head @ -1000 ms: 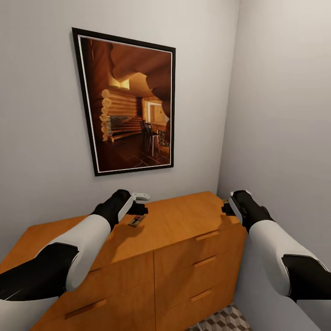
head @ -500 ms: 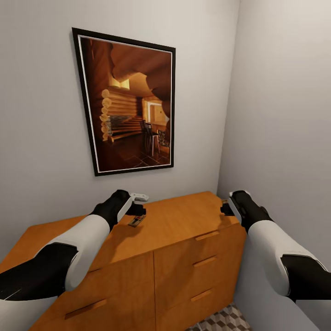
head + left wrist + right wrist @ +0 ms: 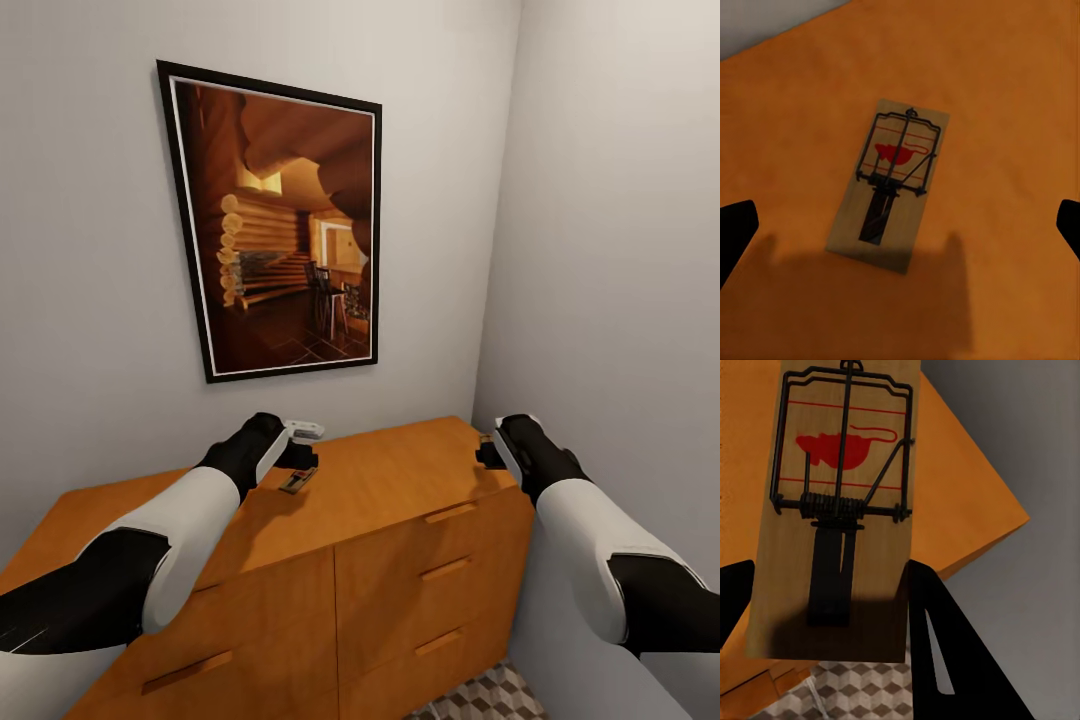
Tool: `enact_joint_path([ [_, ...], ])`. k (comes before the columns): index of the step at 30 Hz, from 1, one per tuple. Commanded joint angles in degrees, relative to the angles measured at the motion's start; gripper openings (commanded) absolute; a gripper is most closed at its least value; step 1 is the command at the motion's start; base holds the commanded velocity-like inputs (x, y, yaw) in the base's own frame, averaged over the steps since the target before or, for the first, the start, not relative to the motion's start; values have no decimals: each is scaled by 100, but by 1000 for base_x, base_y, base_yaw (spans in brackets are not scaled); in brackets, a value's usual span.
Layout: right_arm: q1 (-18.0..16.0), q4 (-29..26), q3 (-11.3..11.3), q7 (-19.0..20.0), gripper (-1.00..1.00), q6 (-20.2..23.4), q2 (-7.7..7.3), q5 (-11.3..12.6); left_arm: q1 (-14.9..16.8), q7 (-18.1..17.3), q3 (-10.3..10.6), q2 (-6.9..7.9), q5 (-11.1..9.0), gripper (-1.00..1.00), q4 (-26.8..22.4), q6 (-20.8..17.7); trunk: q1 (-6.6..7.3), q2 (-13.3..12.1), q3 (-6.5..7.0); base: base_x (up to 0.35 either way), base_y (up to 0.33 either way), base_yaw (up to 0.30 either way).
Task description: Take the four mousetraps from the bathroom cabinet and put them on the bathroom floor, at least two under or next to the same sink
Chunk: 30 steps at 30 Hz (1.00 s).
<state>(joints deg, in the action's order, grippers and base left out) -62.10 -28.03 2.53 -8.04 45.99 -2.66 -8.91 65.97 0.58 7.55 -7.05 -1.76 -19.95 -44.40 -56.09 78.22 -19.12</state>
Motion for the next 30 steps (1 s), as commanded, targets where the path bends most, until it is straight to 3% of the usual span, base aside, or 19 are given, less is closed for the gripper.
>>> enact_joint_path([
  [1,-3,-8,28,26,-100,24,6,-41,4,6,37,3,-18,100,-8,-25,0,4,-7,0,0,0],
  [30,-3,-10,46,57,-100,79,-37,-41,4,22,28,-7,-17,100,-27,33,0,4,-7,0,0,0],
])
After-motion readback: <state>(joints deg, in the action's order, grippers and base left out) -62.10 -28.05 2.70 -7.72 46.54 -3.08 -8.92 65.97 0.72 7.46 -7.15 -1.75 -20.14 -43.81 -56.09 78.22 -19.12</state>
